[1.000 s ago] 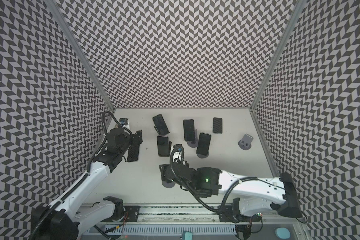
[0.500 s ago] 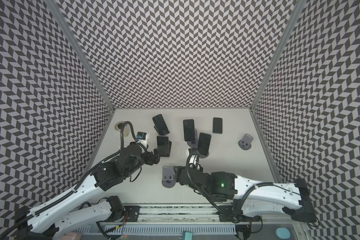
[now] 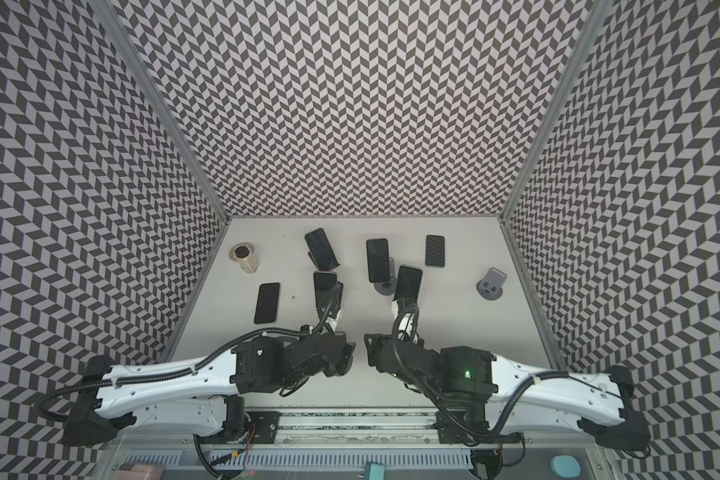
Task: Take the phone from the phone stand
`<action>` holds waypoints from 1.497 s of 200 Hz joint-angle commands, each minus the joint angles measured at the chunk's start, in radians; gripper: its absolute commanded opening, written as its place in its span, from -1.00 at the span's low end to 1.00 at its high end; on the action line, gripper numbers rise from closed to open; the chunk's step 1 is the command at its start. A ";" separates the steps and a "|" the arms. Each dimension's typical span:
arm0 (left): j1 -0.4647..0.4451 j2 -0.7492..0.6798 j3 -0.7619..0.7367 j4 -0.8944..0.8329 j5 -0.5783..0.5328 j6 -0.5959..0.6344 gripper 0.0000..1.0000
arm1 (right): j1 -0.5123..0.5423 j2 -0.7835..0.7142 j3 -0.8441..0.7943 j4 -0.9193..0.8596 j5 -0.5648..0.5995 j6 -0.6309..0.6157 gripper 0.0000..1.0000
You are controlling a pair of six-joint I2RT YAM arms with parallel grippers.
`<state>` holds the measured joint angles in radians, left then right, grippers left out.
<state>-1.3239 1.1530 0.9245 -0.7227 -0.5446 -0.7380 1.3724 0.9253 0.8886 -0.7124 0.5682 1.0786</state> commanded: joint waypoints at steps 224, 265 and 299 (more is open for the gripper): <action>0.129 -0.080 -0.148 0.066 0.084 -0.089 0.96 | 0.006 -0.100 -0.257 0.220 -0.175 0.000 0.45; 0.134 -0.023 -0.133 0.059 0.053 -0.070 0.97 | 0.006 -0.107 -0.301 0.267 -0.173 0.018 0.44; 0.143 -0.011 -0.147 0.094 0.070 -0.059 0.97 | 0.005 -0.115 -0.324 0.279 -0.180 0.023 0.43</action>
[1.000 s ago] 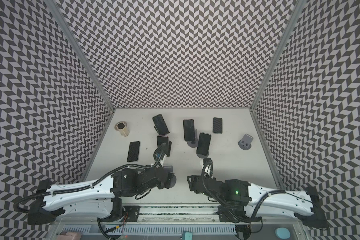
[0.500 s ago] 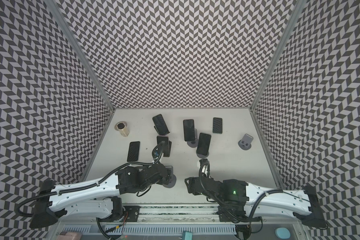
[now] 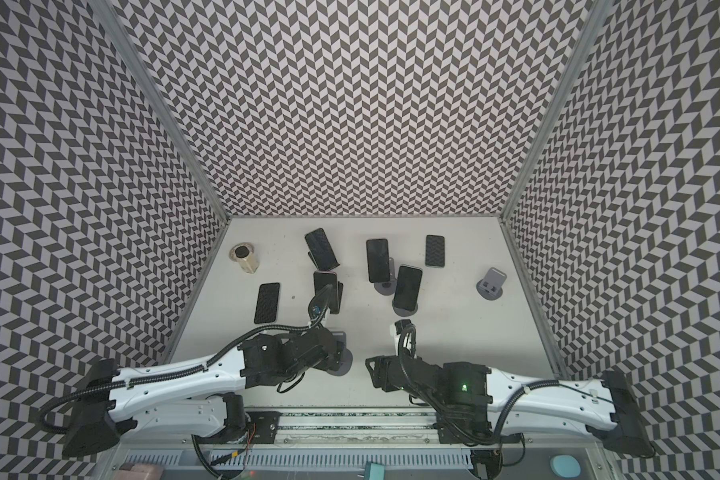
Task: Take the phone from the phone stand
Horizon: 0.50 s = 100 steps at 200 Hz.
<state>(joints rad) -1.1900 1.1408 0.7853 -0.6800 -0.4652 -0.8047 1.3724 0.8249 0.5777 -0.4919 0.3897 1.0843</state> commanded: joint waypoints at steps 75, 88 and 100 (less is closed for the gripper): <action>0.010 0.081 0.014 0.094 0.011 0.044 0.94 | 0.006 -0.019 -0.044 0.070 -0.021 0.022 0.44; 0.011 0.092 0.012 0.100 0.014 0.047 0.92 | 0.005 -0.022 -0.046 0.069 -0.021 0.023 0.44; 0.011 0.098 0.015 0.103 0.016 0.047 0.89 | 0.005 -0.024 -0.049 0.067 -0.018 0.022 0.44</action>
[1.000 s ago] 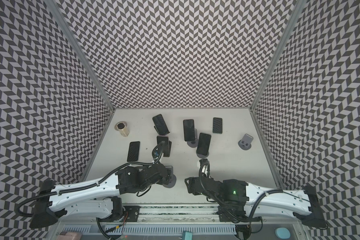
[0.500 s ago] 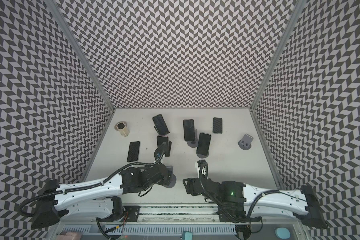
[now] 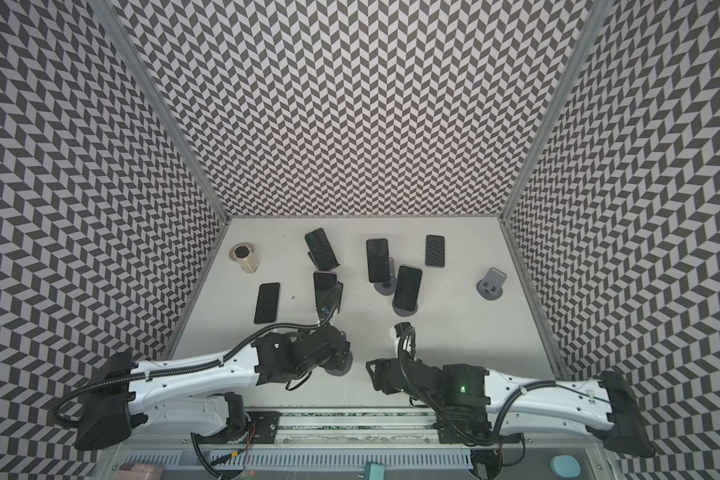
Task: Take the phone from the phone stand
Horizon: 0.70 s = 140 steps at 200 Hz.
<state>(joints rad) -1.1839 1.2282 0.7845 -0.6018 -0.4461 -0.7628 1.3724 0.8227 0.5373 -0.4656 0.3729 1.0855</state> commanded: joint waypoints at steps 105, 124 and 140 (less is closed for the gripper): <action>0.026 0.070 0.015 0.074 0.004 0.028 0.71 | 0.005 -0.030 -0.038 0.079 0.010 0.007 0.43; 0.030 0.080 0.017 0.080 0.006 0.031 0.70 | 0.005 -0.034 -0.049 0.082 0.006 0.007 0.43; 0.034 0.090 0.018 0.088 0.011 0.034 0.70 | 0.006 -0.041 -0.060 0.085 0.000 0.013 0.43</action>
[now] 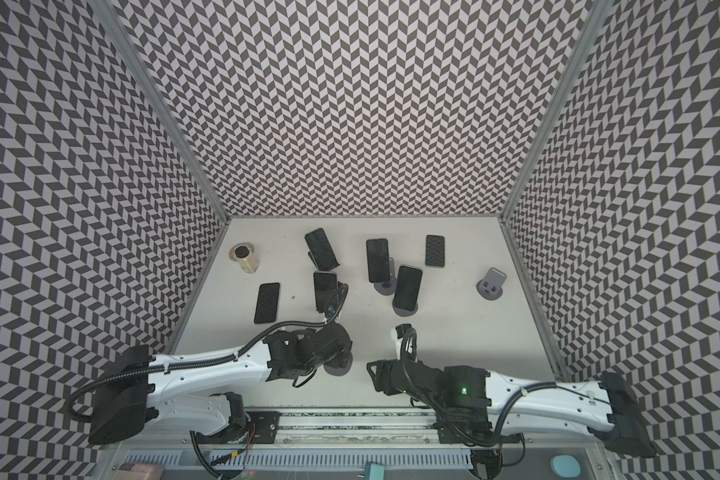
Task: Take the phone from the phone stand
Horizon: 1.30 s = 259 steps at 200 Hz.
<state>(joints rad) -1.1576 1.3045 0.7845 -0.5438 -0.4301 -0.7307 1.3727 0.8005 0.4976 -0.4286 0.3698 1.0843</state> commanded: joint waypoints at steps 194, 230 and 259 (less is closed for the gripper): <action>0.030 -0.027 -0.016 -0.002 -0.012 -0.021 0.42 | 0.005 -0.012 -0.050 0.096 -0.052 0.033 0.40; 0.043 -0.044 -0.028 -0.005 -0.004 -0.009 0.38 | 0.005 0.024 -0.034 0.115 -0.048 0.024 0.40; 0.049 -0.058 -0.034 -0.002 0.005 -0.004 0.36 | 0.005 0.046 -0.021 0.126 -0.049 0.023 0.40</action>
<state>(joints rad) -1.1164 1.2705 0.7620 -0.5373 -0.4229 -0.7307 1.3724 0.8333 0.4469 -0.3557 0.3206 1.1004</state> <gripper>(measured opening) 0.684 0.702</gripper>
